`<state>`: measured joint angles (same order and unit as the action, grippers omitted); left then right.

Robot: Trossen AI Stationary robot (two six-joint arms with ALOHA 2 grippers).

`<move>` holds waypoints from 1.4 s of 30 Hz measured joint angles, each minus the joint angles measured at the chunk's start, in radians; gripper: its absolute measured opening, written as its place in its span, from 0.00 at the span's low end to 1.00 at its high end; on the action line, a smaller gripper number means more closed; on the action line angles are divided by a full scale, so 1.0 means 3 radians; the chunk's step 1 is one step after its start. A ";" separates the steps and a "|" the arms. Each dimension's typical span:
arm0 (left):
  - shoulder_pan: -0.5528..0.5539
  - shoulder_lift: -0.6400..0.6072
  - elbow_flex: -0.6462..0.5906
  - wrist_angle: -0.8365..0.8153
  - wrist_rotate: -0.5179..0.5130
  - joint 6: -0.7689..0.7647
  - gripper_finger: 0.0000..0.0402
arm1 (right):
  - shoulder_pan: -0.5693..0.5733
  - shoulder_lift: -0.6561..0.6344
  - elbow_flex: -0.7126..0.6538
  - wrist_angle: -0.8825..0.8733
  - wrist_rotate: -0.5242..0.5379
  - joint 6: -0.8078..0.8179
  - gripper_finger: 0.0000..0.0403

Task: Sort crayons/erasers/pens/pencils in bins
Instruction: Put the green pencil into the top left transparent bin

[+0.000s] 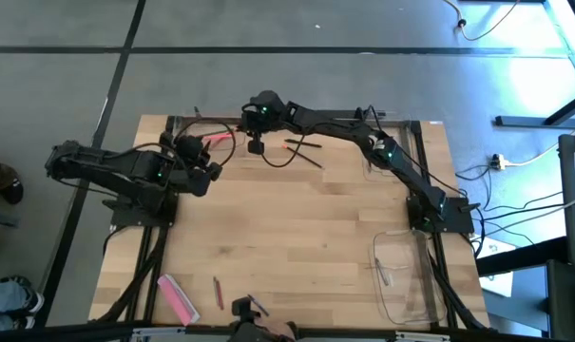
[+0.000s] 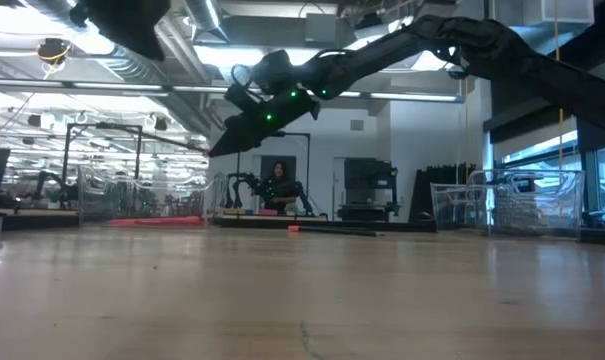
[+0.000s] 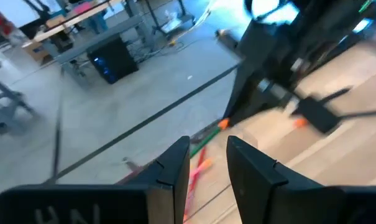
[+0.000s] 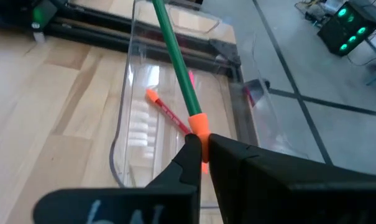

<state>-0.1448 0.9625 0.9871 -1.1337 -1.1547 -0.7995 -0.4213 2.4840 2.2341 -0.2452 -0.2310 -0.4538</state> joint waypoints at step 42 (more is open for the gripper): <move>0.2506 0.0236 0.0000 0.0432 0.2296 0.4010 0.25 | 0.0000 -0.0008 0.0000 0.0185 0.0004 0.0000 0.05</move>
<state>0.6071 1.0335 0.9871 -1.0042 -0.4659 0.4035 -0.4213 2.4817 2.2341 -0.1898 -0.2298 -0.4538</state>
